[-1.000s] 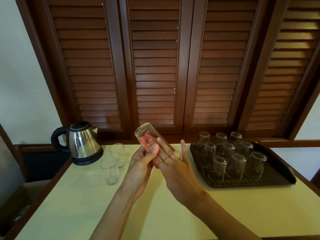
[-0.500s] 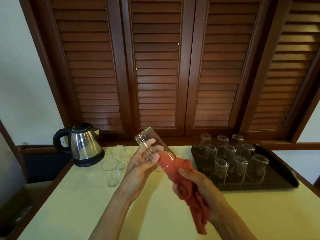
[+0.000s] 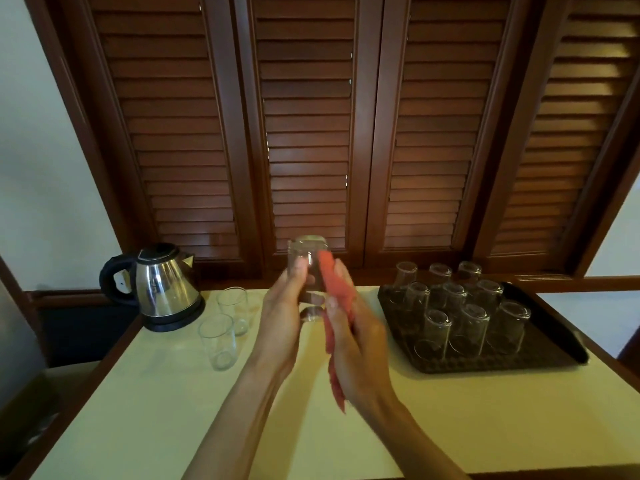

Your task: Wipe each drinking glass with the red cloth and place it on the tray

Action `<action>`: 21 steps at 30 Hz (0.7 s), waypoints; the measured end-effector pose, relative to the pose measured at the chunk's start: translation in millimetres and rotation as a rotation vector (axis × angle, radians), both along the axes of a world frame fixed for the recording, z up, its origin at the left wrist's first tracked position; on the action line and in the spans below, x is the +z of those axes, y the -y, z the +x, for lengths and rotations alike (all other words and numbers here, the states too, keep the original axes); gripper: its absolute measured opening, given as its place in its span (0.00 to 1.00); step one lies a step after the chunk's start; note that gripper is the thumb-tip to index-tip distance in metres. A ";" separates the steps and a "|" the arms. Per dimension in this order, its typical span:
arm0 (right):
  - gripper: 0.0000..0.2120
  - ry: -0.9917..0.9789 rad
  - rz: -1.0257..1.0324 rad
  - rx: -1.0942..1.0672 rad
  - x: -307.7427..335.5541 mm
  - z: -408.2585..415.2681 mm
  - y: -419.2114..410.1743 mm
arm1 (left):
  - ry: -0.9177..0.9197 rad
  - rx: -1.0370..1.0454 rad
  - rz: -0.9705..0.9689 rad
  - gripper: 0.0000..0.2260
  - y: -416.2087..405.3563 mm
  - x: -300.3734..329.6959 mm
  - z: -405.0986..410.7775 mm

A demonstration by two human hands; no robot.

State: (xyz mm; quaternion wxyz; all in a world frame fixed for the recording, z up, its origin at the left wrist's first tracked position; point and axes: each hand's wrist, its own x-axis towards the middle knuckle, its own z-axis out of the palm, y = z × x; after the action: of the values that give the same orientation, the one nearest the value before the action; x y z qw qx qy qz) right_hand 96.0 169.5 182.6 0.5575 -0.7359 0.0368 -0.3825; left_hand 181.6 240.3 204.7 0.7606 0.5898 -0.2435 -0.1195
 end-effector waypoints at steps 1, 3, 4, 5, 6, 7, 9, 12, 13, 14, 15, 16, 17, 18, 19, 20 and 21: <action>0.23 -0.004 -0.071 -0.025 -1.5 -6.2 -8.9 | -0.009 0.036 -0.040 0.21 -2.0 3.8 2.2; 0.21 -0.026 -0.072 -0.046 5.6 -2.5 -8.4 | 0.022 0.062 -0.049 0.19 -4.2 2.9 -0.9; 0.17 -0.055 0.023 -0.047 10.6 5.6 1.6 | 0.054 0.041 -0.022 0.19 -4.8 -1.9 -7.9; 0.15 -0.078 0.118 -0.053 21.0 11.3 12.1 | 0.089 0.013 0.006 0.19 -5.6 -4.5 -16.2; 0.15 -0.087 0.182 -0.049 28.7 16.6 22.4 | 0.112 -0.012 0.020 0.20 -5.7 -7.2 -22.0; 0.15 -0.097 0.207 -0.036 33.2 17.6 26.1 | 0.123 -0.015 0.016 0.22 -5.0 -7.5 -23.3; 0.16 -0.116 0.212 -0.003 31.1 10.2 13.8 | 0.103 0.039 -0.023 0.22 -3.7 -4.1 -14.0; 0.15 -0.139 0.201 0.028 19.0 7.7 -1.0 | 0.089 0.097 -0.011 0.22 -4.0 2.9 -0.8; 0.16 -0.131 0.214 0.012 21.1 12.9 4.1 | 0.124 0.077 0.023 0.21 -3.9 -1.0 -4.3; 0.17 -0.115 0.258 0.007 26.5 18.9 13.3 | 0.159 0.041 0.050 0.20 -3.0 -6.6 -9.7; 0.18 -0.111 0.297 0.019 33.6 23.6 22.7 | 0.175 0.015 0.065 0.18 -2.4 -11.7 -15.1; 0.18 -0.112 0.312 0.039 37.6 24.7 27.4 | 0.166 0.011 0.059 0.18 -1.3 -13.3 -18.5; 0.18 -0.114 0.301 0.063 39.4 22.9 24.2 | 0.122 0.033 0.041 0.18 -0.4 -12.1 -18.8; 0.18 -0.117 0.254 0.088 35.2 19.1 16.7 | 0.069 0.074 0.022 0.19 0.1 -10.1 -15.7; 0.19 -0.125 0.208 0.104 28.6 13.9 7.6 | 0.028 0.108 0.009 0.19 -0.8 -6.2 -12.1; 0.20 -0.123 0.177 0.101 22.5 11.3 0.6 | 0.013 0.122 0.014 0.19 -2.3 -3.3 -9.5; 0.19 -0.118 0.165 0.075 18.7 13.6 0.1 | 0.022 0.112 0.029 0.19 -4.7 -2.1 -10.5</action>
State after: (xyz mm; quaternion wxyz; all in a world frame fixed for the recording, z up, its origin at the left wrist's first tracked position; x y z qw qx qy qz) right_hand 109.6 169.3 201.4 0.6269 -0.7097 0.0734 -0.3130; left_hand 171.1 245.0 202.6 0.7548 0.6147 -0.2169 -0.0736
